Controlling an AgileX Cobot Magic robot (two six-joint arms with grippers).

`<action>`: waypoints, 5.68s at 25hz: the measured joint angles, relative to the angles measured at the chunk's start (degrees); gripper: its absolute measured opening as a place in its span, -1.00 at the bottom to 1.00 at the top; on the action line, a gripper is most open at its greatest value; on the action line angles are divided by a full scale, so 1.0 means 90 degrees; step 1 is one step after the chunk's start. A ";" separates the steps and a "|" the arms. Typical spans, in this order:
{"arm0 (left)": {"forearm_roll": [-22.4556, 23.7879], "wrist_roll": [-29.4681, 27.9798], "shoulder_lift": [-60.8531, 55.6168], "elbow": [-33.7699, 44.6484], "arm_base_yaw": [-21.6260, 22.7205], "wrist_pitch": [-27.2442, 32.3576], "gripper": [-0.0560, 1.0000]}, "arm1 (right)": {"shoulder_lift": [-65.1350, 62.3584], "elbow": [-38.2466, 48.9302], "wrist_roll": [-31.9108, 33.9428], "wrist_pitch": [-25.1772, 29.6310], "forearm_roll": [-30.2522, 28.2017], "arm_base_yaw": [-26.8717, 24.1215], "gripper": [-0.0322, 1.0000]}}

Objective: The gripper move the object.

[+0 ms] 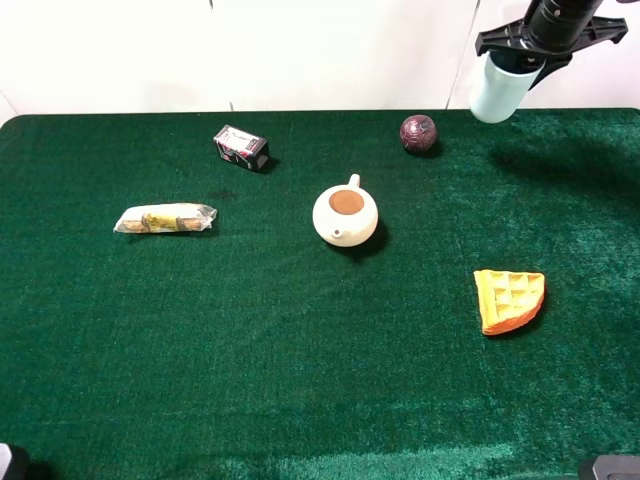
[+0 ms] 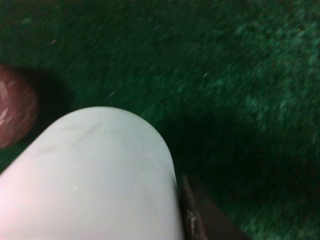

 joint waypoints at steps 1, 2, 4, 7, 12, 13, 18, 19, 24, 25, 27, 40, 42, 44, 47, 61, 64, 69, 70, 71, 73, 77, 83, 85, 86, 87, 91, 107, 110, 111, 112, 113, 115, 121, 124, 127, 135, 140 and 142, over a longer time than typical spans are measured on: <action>0.0000 0.0000 0.0000 0.0000 0.0000 0.0000 0.99 | 0.0043 -0.0006 0.0000 -0.0077 -0.0022 -0.0044 -0.85; 0.0000 0.0000 0.0000 0.0000 0.0000 0.0000 0.99 | 0.0082 -0.0007 0.0000 -0.0155 -0.0025 -0.0089 -0.85; 0.0000 0.0000 0.0000 0.0000 0.0000 0.0000 0.99 | 0.0168 -0.0007 0.0000 -0.0297 -0.0049 -0.0161 -0.85; 0.0000 0.0000 0.0000 0.0000 0.0000 0.0000 0.99 | 0.0278 -0.0007 0.0000 -0.0505 -0.0073 -0.0232 -0.85; 0.0000 0.0000 0.0000 0.0000 0.0000 0.0000 0.99 | 0.0451 -0.0007 0.0000 -0.0769 -0.0191 -0.0234 -0.85; 0.0000 0.0000 0.0000 0.0000 0.0000 0.0000 0.99 | 0.0490 -0.0012 0.0000 -0.0786 -0.0210 -0.0234 -0.85; 0.0000 0.0000 0.0000 0.0000 0.0000 0.0000 0.99 | 0.0680 -0.0012 0.0000 -0.0787 -0.0216 -0.0234 -0.85; 0.0000 0.0000 0.0000 0.0000 0.0000 0.0000 0.99 | 0.0691 -0.0012 0.0000 -0.0787 -0.0216 -0.0234 -0.85; 0.0000 0.0000 0.0000 0.0000 0.0000 0.0000 0.99 | 0.0720 -0.0012 0.0000 -0.0794 -0.0210 -0.0234 -0.85; 0.0000 0.0000 0.0000 0.0000 0.0000 0.0000 0.99 | 0.0720 -0.0012 0.0000 -0.0794 -0.0193 -0.0234 -0.85; 0.0000 0.0000 0.0000 0.0000 0.0000 0.0000 0.99 | 0.0720 -0.0012 0.0000 -0.0794 -0.0162 -0.0234 -0.85; 0.0000 0.0000 0.0000 0.0000 0.0000 0.0000 0.99 | 0.0720 -0.0012 0.0000 -0.0710 -0.0017 -0.0234 -0.85; 0.0000 0.0000 0.0000 0.0000 0.0000 0.0000 0.99 | 0.0720 -0.0012 0.0000 -0.0710 0.0027 -0.0234 -0.85; 0.0000 0.0000 0.0000 0.0000 0.0000 0.0000 0.99 | 0.0720 -0.0012 0.0000 -0.0703 0.0058 -0.0234 -0.85; 0.0000 0.0000 0.0000 0.0000 0.0000 0.0000 0.99 | 0.0720 -0.0012 -0.0008 -0.0689 0.0146 -0.0234 -0.78; 0.0000 0.0000 0.0000 0.0000 0.0000 0.0000 0.99 | 0.0720 -0.0012 -0.0075 -0.0658 0.0293 -0.0234 -0.19; 0.0000 0.0000 0.0000 0.0000 0.0000 0.0000 0.99 | 0.0679 -0.0012 -0.0075 -0.0650 0.0293 -0.0234 -0.18; 0.0000 0.0000 0.0000 0.0000 0.0000 0.0000 0.99 | 0.0434 -0.0020 -0.0075 -0.0558 0.0293 -0.0234 -0.06; 0.0000 0.0000 0.0000 0.0000 0.0000 0.0000 0.99 | 0.0376 -0.0025 -0.0075 -0.0505 0.0293 -0.0234 -0.02; 0.0000 0.0000 0.0000 0.0000 0.0000 0.0000 0.99 | 0.0322 -0.0025 -0.0075 -0.0448 0.0293 -0.0234 0.01; 0.0000 0.0000 0.0000 0.0000 0.0000 0.0000 0.99 | 0.0228 -0.0025 -0.0080 -0.0350 0.0293 -0.0234 0.09; 0.0000 0.0000 0.0000 0.0000 0.0000 0.0000 0.99 | 0.0070 -0.0025 -0.0096 -0.0081 0.0318 -0.0234 0.24; 0.0005 0.0000 0.0000 0.0000 0.0000 0.0000 0.99 | -0.0365 -0.0025 -0.0103 0.0423 0.0324 -0.0234 0.39; 0.0005 0.0000 0.0000 0.0000 0.0000 0.0000 0.99 | -0.0516 -0.0025 -0.0152 0.0650 0.0339 -0.0234 0.40; 0.0005 0.0000 0.0000 0.0000 0.0000 0.0000 0.99 | -0.0604 -0.0025 -0.0203 0.0750 0.0349 -0.0234 0.40; 0.0005 0.0000 0.0000 0.0000 0.0000 0.0000 0.99 | -0.0683 -0.0025 -0.0248 0.0880 0.0371 -0.0234 0.40; 0.0005 0.0000 0.0000 0.0000 0.0000 0.0000 0.99 | -0.1076 -0.0025 -0.0418 0.1445 0.0454 -0.0234 0.40; 0.0005 0.0000 0.0000 0.0000 0.0000 0.0000 0.99 | -0.3587 0.1147 -0.0764 0.1747 0.0908 -0.0234 0.40; 0.0005 0.0000 0.0000 0.0000 0.0000 0.0000 0.99 | -0.4260 0.1598 -0.0764 0.1753 0.0908 -0.0234 0.40; 0.0005 0.0000 0.0000 0.0000 0.0000 0.0000 0.99 | -0.4501 0.1755 -0.0764 0.1753 0.0908 -0.0234 0.40; 0.0005 0.0000 0.0000 0.0000 0.0000 0.0000 0.99 | -0.4703 0.1912 -0.0764 0.1753 0.0908 -0.0234 0.40; 0.0005 0.0000 0.0000 0.0000 0.0000 0.0000 0.99 | -0.4939 0.2045 -0.0764 0.1753 0.0908 -0.0234 0.40; 0.0005 0.0000 0.0000 0.0000 0.0000 0.0000 0.99 | -0.5399 0.2396 -0.0764 0.1753 0.0908 -0.0234 0.40; 0.0005 0.0000 0.0000 0.0000 0.0000 0.0000 0.99 | -0.6666 0.3529 -0.0764 0.1758 0.0908 -0.0234 0.40; 0.0005 0.0000 0.0000 0.0000 0.0000 0.0000 0.99 | -0.7330 0.4112 -0.0764 0.1758 0.0908 -0.0234 0.40; 0.0005 0.0000 0.0000 0.0000 0.0000 0.0000 0.99 | -0.8006 0.4677 -0.0764 0.1765 0.0908 -0.0234 0.40; 0.0005 0.0000 0.0000 0.0000 0.0000 0.0000 0.99 | -1.0018 0.5998 -0.0741 0.1687 0.1103 -0.0234 0.40; 0.0005 0.0000 0.0000 0.0000 0.0000 0.0000 0.99 | -1.1289 0.6806 -0.0718 0.1285 0.1293 -0.0234 0.40; 0.0005 0.0000 0.0000 0.0000 0.0000 0.0000 0.99 | -1.1741 0.7089 -0.0718 0.1216 0.1359 -0.0234 0.40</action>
